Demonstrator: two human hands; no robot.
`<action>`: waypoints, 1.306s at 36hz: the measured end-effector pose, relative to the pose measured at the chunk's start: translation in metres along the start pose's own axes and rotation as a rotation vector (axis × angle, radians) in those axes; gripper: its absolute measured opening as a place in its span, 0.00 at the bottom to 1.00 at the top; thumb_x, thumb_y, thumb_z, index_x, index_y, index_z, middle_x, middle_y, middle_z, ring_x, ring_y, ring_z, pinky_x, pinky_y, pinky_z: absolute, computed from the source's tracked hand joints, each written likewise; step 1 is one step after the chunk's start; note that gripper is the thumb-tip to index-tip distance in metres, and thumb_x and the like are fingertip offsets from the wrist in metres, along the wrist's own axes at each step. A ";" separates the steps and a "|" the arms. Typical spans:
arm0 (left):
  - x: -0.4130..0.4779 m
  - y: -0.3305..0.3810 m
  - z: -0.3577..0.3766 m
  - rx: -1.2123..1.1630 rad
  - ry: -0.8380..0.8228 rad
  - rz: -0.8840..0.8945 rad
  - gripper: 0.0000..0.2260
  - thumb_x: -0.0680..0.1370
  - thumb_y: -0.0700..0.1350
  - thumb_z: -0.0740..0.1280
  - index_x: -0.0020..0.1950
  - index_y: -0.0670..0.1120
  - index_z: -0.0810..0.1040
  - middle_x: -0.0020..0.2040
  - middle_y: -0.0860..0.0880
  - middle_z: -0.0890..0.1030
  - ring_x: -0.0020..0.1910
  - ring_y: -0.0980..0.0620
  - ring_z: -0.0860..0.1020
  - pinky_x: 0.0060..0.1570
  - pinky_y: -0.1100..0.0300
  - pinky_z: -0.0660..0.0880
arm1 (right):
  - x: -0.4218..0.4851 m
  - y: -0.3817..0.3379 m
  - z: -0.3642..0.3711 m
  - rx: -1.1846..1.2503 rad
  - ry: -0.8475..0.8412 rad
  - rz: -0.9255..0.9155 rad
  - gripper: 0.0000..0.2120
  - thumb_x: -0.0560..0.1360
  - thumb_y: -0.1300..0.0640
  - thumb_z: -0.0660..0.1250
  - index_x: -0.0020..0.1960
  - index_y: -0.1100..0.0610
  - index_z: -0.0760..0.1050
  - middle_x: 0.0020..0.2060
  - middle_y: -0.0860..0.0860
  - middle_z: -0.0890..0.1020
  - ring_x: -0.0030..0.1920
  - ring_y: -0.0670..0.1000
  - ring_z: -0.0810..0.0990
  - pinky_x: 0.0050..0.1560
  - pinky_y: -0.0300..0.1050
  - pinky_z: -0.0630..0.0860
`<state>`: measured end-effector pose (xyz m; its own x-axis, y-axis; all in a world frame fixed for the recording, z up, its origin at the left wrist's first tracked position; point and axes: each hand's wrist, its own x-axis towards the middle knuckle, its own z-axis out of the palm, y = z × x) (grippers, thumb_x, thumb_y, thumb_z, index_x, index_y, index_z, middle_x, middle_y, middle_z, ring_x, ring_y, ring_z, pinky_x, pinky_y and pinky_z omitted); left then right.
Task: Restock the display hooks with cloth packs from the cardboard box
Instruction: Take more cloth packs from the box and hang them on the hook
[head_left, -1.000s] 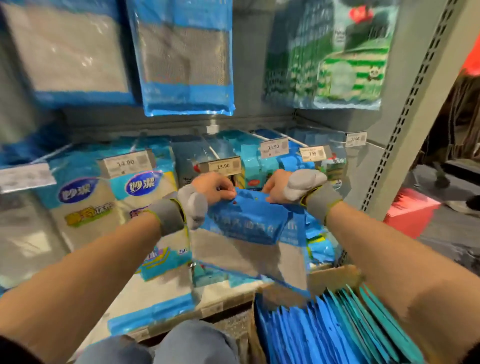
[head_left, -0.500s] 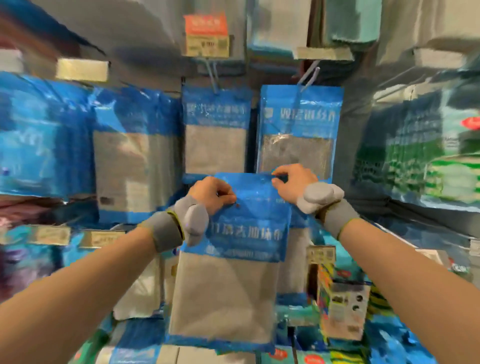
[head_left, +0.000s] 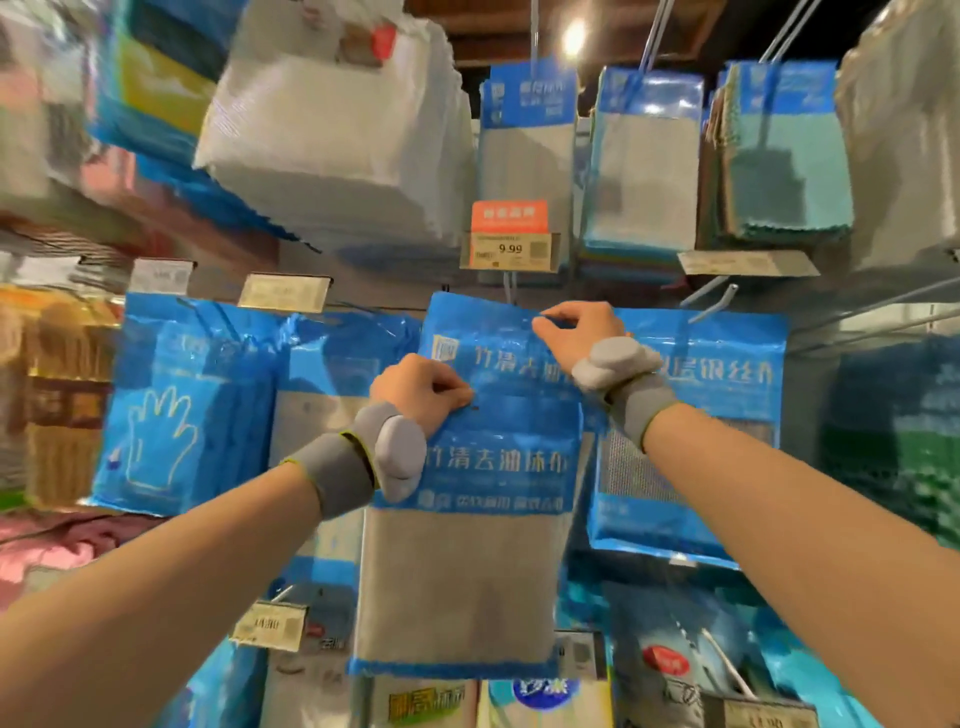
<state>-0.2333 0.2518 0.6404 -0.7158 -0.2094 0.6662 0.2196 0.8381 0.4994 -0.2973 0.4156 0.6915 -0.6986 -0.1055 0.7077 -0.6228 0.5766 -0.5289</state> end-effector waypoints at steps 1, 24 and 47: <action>0.003 0.000 -0.001 -0.002 0.009 -0.007 0.06 0.74 0.46 0.69 0.46 0.47 0.84 0.48 0.46 0.84 0.54 0.44 0.79 0.54 0.55 0.74 | 0.006 -0.004 0.000 0.003 0.008 -0.006 0.10 0.75 0.46 0.65 0.51 0.48 0.80 0.53 0.51 0.83 0.58 0.55 0.78 0.64 0.54 0.70; 0.024 -0.025 -0.007 0.005 0.022 0.012 0.07 0.76 0.46 0.67 0.47 0.46 0.84 0.45 0.49 0.82 0.47 0.51 0.76 0.50 0.59 0.71 | 0.054 -0.025 0.019 -0.137 0.141 0.101 0.15 0.78 0.49 0.62 0.60 0.55 0.77 0.59 0.56 0.79 0.61 0.60 0.73 0.64 0.48 0.65; 0.029 -0.044 0.005 0.053 -0.011 -0.064 0.07 0.76 0.49 0.67 0.48 0.49 0.84 0.50 0.48 0.83 0.51 0.46 0.79 0.57 0.49 0.75 | 0.040 0.075 0.092 0.306 -0.062 0.011 0.40 0.64 0.50 0.78 0.70 0.41 0.61 0.67 0.58 0.58 0.67 0.58 0.63 0.70 0.51 0.63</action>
<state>-0.2675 0.2113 0.6347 -0.7347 -0.2583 0.6273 0.1376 0.8487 0.5107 -0.4049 0.3803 0.6371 -0.7205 -0.1554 0.6758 -0.6853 0.3086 -0.6596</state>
